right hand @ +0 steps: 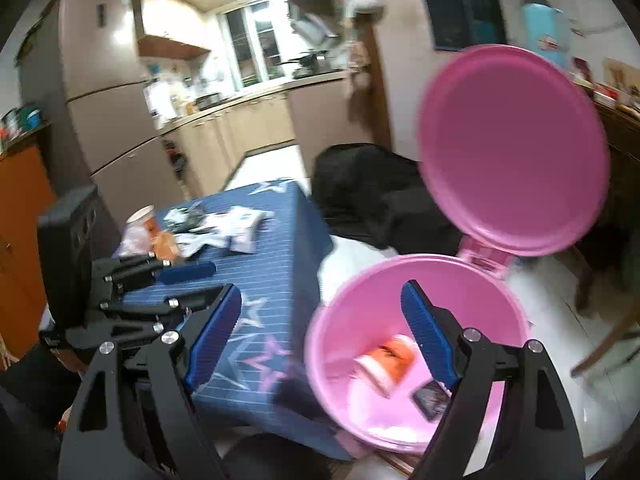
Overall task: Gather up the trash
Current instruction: 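Grasp the clear plastic bag with the right tool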
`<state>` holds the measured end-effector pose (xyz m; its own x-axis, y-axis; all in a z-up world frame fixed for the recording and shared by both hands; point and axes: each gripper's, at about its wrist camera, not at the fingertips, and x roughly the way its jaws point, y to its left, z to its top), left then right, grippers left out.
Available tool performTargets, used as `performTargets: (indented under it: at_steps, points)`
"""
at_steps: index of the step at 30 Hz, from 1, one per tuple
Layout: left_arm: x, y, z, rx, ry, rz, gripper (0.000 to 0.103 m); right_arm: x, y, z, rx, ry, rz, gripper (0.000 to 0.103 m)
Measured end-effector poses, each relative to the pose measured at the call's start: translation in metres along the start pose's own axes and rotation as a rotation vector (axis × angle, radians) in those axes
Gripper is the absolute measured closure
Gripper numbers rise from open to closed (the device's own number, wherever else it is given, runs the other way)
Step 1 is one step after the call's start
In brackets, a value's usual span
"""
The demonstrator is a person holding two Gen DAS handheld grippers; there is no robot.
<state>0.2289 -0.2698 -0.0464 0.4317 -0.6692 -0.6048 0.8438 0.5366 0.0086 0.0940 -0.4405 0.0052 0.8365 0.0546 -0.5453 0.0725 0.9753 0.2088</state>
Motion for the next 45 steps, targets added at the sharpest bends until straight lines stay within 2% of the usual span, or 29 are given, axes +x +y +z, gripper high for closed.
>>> performTargets:
  at_steps: [2,6,9,11,16,19,22,29,31,32,33,36,41,45]
  points:
    - [-0.019,0.018,-0.025,-0.045,0.006,0.048,0.058,0.014,0.020,0.001,-0.026,0.011,0.049,0.024]
    - [-0.064,0.066,-0.079,-0.189,0.020,0.147,0.056,0.055,0.065,0.000,-0.064,0.053,0.148,0.024]
    - [-0.104,0.106,-0.115,-0.291,0.024,0.292,0.056,0.096,0.114,0.004,-0.105,0.102,0.250,0.024]
    - [-0.134,0.134,-0.135,-0.352,0.018,0.416,0.055,0.119,0.146,0.007,-0.144,0.130,0.298,0.024]
    - [-0.179,0.192,-0.162,-0.504,-0.016,0.596,0.050,0.174,0.223,0.022,-0.199,0.168,0.383,0.024]
    - [-0.189,0.218,-0.173,-0.568,-0.005,0.660,0.049,0.207,0.260,0.038,-0.194,0.163,0.397,0.024]
    - [-0.190,0.229,-0.182,-0.593,0.007,0.685,0.049,0.230,0.283,0.049,-0.203,0.156,0.387,0.024]
    - [-0.187,0.241,-0.199,-0.654,0.017,0.667,0.049,0.287,0.314,0.062,-0.181,0.240,0.411,0.024]
    - [-0.186,0.243,-0.202,-0.663,0.020,0.665,0.049,0.301,0.321,0.058,-0.186,0.286,0.439,0.043]
    - [-0.185,0.243,-0.201,-0.664,0.020,0.664,0.049,0.308,0.325,0.055,-0.197,0.320,0.434,0.058]
    - [-0.184,0.243,-0.200,-0.663,0.017,0.660,0.049,0.310,0.326,0.053,-0.197,0.327,0.437,0.068]
    - [-0.180,0.239,-0.189,-0.645,0.004,0.646,0.049,0.300,0.322,0.054,-0.163,0.305,0.490,0.075]
    - [-0.163,0.236,-0.164,-0.598,-0.012,0.639,0.028,0.249,0.292,0.067,-0.080,0.188,0.549,0.076]
    - [-0.139,0.242,-0.153,-0.600,0.005,0.629,0.023,0.203,0.267,0.065,-0.073,0.117,0.546,0.076]
